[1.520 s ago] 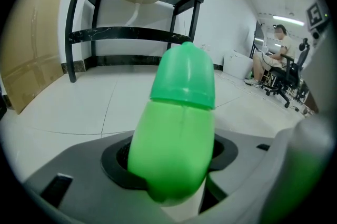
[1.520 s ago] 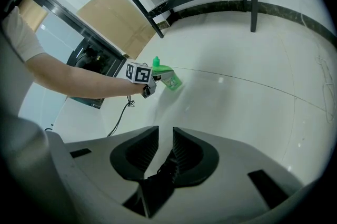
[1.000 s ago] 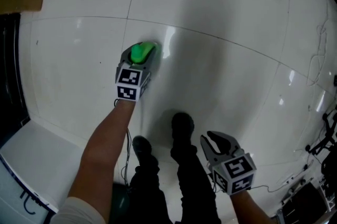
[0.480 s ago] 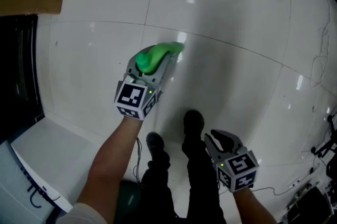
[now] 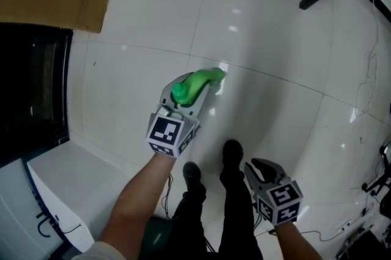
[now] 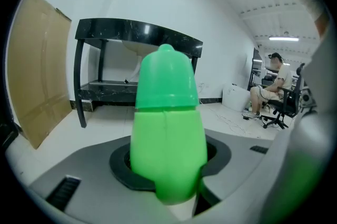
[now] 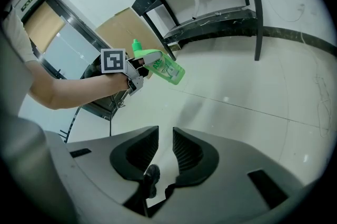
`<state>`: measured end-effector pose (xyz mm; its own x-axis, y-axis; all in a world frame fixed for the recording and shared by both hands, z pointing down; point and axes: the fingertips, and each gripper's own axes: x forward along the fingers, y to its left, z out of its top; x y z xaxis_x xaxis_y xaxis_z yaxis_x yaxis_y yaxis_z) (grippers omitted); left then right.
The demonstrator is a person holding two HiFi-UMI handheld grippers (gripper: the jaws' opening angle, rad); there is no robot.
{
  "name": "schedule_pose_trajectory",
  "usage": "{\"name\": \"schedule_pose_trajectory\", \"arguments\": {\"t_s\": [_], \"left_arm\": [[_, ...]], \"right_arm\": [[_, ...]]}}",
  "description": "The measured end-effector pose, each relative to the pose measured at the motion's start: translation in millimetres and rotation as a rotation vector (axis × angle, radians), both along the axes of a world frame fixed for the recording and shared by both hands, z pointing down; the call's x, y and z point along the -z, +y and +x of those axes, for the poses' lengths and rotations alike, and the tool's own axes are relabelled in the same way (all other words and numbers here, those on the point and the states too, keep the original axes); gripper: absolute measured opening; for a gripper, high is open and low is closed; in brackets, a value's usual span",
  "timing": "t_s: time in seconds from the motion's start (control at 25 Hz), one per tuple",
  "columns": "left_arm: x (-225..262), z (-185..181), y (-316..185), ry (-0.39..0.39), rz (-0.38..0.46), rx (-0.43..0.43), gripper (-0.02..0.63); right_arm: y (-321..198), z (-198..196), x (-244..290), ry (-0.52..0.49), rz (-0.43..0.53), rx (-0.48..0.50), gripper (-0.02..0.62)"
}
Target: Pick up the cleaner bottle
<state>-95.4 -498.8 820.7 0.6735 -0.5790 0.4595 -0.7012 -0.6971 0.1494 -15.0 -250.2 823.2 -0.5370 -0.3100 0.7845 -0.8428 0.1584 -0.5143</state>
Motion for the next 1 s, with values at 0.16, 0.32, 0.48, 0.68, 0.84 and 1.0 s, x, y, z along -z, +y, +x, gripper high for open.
{"name": "schedule_pose_trajectory", "arguments": {"t_s": [0.16,0.32,0.48,0.68,0.84,1.0], "left_arm": [[14,3,-5,-0.009,0.018,-0.013,0.164],[26,5,2,0.000,0.013,-0.038,0.164],[49,3,10,0.016,0.011,-0.045,0.164],[92,-9,24,0.042,0.013,-0.040,0.164],[131,-23,38,0.048,0.006,-0.048,0.164],[168,-35,42,0.075,0.039,-0.031,0.164]], "right_arm": [[2,7,3,0.003,0.010,-0.007,0.091],[8,9,8,0.017,0.007,-0.016,0.091],[9,8,19,0.015,0.022,-0.042,0.091],[10,-2,45,0.023,0.050,-0.047,0.091],[14,-9,70,0.032,0.068,-0.054,0.091],[17,-14,93,0.046,0.097,-0.066,0.091]]}}
